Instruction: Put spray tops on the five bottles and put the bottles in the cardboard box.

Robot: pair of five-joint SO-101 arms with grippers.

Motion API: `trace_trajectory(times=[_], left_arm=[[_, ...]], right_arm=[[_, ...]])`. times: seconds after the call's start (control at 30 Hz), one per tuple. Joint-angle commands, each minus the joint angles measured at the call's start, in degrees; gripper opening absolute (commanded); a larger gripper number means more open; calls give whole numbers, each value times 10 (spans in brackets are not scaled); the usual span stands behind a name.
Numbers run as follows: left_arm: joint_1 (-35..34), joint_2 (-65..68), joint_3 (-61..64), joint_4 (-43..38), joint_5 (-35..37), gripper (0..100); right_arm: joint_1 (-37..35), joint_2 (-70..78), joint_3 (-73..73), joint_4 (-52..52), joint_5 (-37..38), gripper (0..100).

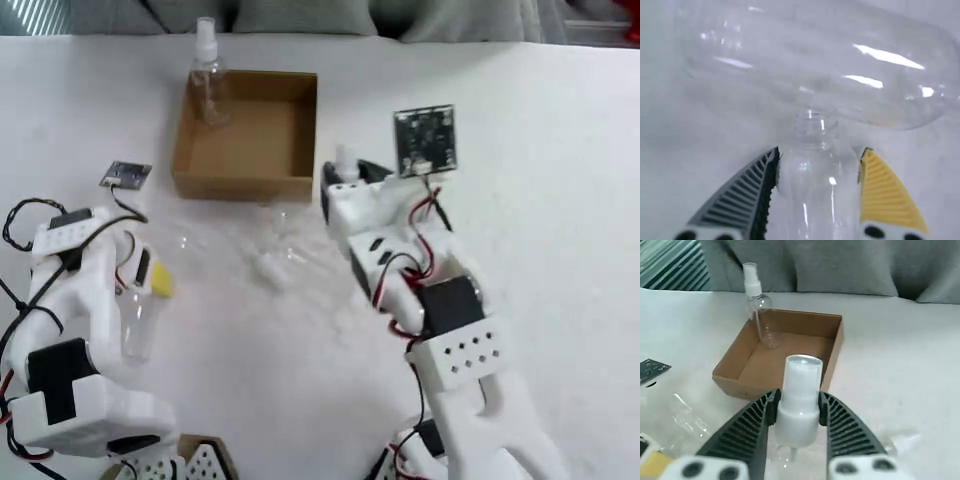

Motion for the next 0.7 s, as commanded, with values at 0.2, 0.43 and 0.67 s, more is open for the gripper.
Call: trace_trajectory(times=[0.2, 0.43, 0.67], left_arm=[[-2, -2, -19, 2, -4, 197], [27, -90, -15, 0, 10, 196], [86, -286, -16, 38, 61, 199]], right_arm=[[-57, -12, 64, -39, -16, 17], [-58, -12, 102, -49, -63, 17], [-57, -12, 149, -105, -64, 17]])
